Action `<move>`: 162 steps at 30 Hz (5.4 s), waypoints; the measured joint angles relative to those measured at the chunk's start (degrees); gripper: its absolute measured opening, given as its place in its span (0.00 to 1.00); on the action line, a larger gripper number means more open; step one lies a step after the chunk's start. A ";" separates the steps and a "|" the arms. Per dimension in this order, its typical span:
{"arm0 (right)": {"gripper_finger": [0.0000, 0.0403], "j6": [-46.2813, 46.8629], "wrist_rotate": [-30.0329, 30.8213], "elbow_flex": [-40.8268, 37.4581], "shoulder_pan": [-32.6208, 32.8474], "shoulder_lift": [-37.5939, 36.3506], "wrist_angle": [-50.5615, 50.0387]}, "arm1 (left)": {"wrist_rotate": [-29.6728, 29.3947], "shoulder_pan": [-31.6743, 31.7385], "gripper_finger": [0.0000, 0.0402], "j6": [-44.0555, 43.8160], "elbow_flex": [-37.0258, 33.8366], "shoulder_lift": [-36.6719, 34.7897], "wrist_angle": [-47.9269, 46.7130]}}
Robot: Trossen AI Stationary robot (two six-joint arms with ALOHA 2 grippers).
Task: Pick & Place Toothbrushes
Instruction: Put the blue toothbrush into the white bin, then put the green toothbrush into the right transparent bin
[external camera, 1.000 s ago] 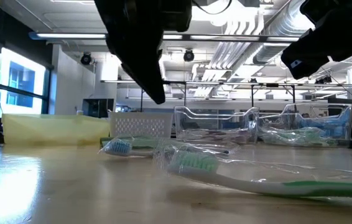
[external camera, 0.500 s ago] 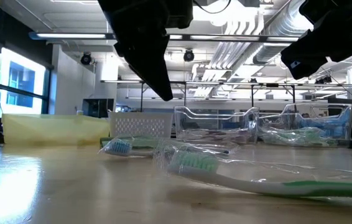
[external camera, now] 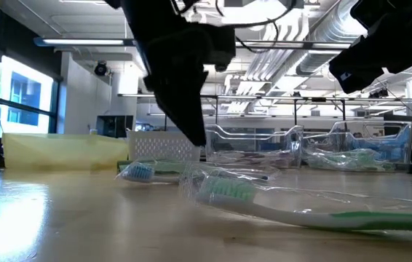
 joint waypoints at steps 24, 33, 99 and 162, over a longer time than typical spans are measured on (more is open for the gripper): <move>0.01 -0.03 0.00 -0.02 0.00 0.00 -1.31 | 7.78 3.46 0.31 0.34 0.03 5.18 3.41; 0.01 -0.03 0.00 0.00 0.00 0.02 -1.61 | 8.02 3.45 0.31 -1.11 0.17 6.92 3.89; 0.01 -3.04 -1.45 0.09 2.26 -0.37 -1.43 | -2.06 45.36 0.02 33.33 -6.63 -17.74 13.05; 0.01 -2.38 -0.02 -0.02 2.26 -0.37 0.66 | -7.26 29.79 0.44 41.41 -20.06 -19.58 39.43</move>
